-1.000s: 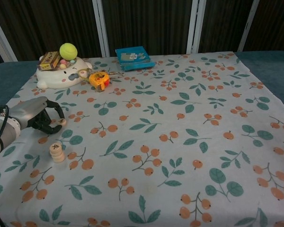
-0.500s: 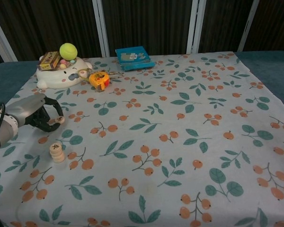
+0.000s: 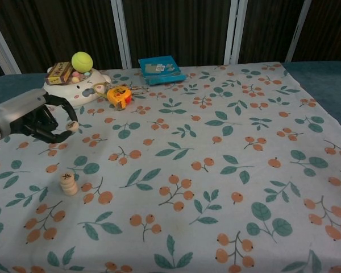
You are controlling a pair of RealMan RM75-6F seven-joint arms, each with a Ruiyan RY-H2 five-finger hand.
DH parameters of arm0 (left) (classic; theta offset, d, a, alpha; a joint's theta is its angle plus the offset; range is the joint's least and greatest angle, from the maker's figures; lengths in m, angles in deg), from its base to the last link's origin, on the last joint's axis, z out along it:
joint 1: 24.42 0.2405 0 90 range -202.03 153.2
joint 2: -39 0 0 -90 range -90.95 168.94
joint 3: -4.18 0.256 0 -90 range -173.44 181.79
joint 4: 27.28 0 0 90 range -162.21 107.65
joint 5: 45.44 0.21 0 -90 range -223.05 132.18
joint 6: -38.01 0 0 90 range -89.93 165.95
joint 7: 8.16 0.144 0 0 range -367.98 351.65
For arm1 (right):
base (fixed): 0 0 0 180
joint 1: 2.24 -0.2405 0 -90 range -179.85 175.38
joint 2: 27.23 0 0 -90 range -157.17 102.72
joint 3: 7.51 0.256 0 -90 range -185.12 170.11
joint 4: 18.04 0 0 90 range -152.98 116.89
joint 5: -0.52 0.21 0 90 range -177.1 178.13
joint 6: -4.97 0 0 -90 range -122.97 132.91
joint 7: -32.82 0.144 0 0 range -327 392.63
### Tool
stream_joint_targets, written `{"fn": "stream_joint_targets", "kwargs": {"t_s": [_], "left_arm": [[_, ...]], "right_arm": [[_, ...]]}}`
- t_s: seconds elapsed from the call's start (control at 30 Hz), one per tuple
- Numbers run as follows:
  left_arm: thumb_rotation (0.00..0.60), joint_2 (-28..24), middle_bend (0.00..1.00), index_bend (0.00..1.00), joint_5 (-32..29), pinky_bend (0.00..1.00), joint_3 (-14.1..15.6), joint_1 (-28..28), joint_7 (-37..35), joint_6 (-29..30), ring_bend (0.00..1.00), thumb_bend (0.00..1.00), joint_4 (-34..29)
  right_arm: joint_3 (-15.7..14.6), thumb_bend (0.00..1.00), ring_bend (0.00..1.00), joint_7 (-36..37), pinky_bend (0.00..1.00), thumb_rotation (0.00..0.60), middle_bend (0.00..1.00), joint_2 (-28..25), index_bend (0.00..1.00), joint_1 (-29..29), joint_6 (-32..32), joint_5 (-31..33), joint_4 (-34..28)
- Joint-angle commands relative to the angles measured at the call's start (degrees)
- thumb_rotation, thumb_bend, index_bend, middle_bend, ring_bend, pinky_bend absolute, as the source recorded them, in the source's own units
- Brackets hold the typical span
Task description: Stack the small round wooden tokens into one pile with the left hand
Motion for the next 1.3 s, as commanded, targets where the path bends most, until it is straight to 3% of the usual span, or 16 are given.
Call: {"fn": "stream_joint_targets", "kwargs": {"t_s": [0.03, 0.3, 1.3], "left_arm": [[0.600, -5.79, 1.00, 0.54, 1.83, 1.00, 2.99, 2.85, 0.17, 1.36, 1.00, 0.40, -8.24], [0.600, -9.67, 1.00, 0.53, 1.54, 1.00, 6.68, 4.38, -1.94, -1.44, 1.00, 0.40, -13.94], [0.600, -3.09, 1.00, 0.50, 4.18, 1.00, 8.97, 4.40, -2.79, -1.22, 1.00, 0.40, -5.65]], "right_arm": [[-0.10, 0.21, 0.00, -0.02, 0.03, 0.600, 0.00, 0.01, 0.00, 0.01, -0.04, -0.19, -0.04], [-0.32, 0.20, 0.00, -0.43, 0.03, 0.600, 0.00, 0.22, 0.00, -0.07, 0.20, -0.52, -0.09], [-0.35, 0.20, 0.00, 0.02, 0.03, 0.600, 0.00, 0.22, 0.00, 0.03, -0.12, -0.58, 0.02]]}}
